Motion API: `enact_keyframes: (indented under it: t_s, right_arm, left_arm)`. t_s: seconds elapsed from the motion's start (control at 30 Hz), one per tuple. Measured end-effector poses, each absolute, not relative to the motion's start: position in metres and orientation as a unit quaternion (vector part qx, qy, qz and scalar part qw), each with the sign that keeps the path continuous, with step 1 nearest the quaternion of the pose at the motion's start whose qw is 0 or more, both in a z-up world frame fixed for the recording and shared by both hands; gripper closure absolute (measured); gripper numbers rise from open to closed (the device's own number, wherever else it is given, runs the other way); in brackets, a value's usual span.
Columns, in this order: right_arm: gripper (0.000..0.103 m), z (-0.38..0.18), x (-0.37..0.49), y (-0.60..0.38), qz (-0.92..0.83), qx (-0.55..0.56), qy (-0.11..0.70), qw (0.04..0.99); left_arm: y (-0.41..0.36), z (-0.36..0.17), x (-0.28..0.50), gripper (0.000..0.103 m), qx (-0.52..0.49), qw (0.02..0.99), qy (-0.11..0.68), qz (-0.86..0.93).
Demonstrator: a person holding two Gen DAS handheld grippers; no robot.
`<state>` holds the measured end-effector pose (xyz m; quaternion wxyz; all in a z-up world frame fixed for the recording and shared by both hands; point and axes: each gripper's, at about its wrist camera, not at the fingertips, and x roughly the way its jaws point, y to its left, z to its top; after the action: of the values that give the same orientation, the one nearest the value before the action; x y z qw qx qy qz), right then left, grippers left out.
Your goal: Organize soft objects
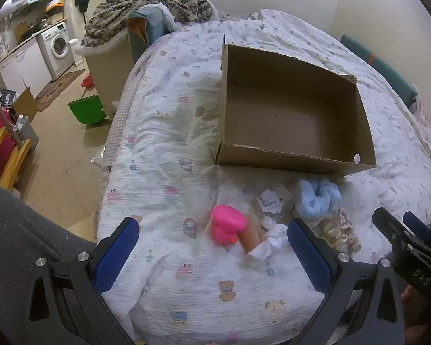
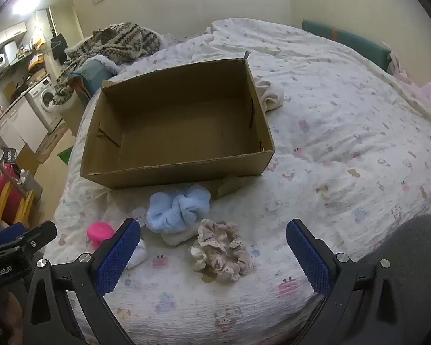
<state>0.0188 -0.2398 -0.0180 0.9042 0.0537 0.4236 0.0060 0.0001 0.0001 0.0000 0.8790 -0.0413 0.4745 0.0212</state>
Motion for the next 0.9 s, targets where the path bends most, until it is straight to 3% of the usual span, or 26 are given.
enact_keyframes:
  t_s: [0.9]
  right_arm:
    - [0.000, -0.0196, 0.0190, -0.2406, 0.008, 0.055, 0.423, 0.904]
  left_arm:
    - [0.0009, -0.0038, 0.0033, 0.000, -0.042, 0.879, 0.475, 0.023]
